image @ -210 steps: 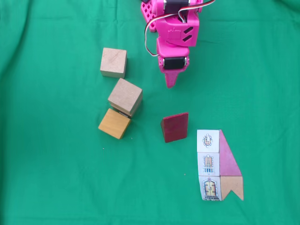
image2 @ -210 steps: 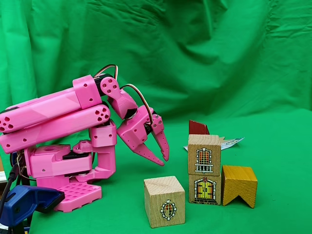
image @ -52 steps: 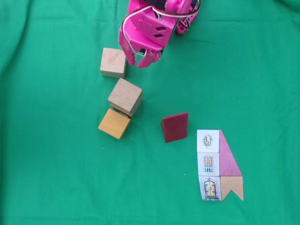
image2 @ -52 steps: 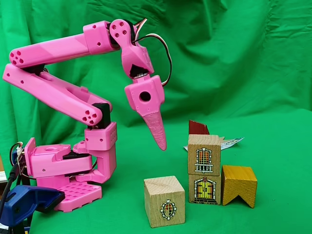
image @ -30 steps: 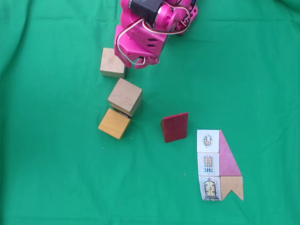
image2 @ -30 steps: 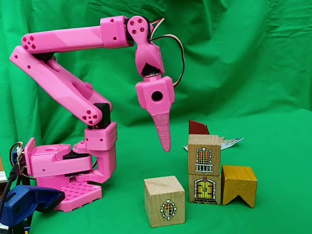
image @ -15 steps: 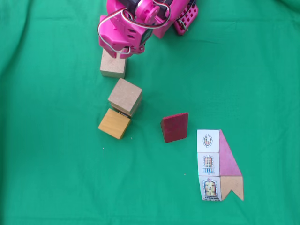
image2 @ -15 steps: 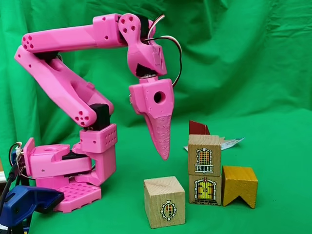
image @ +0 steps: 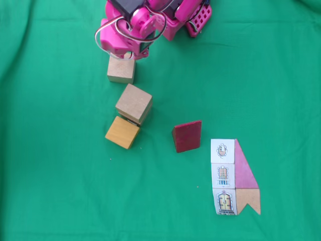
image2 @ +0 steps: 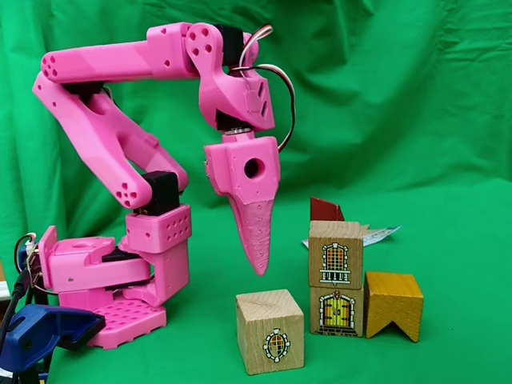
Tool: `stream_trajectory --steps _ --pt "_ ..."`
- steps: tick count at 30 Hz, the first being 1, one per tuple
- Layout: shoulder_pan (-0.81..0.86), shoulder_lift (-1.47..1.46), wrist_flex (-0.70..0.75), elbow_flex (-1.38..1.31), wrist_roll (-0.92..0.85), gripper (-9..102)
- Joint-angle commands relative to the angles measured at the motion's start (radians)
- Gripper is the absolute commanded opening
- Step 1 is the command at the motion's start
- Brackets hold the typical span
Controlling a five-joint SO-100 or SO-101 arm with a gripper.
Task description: Grasp some building blocks and build the house on the picture.
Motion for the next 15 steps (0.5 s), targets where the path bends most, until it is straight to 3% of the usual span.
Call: stream_trajectory --steps 1,8,15 --pt "0.002 -0.021 -0.008 -0.034 0.008 15" --pt "0.002 -0.034 -0.015 -0.035 -0.002 22" --pt "0.002 -0.063 -0.158 -0.035 -0.003 23"
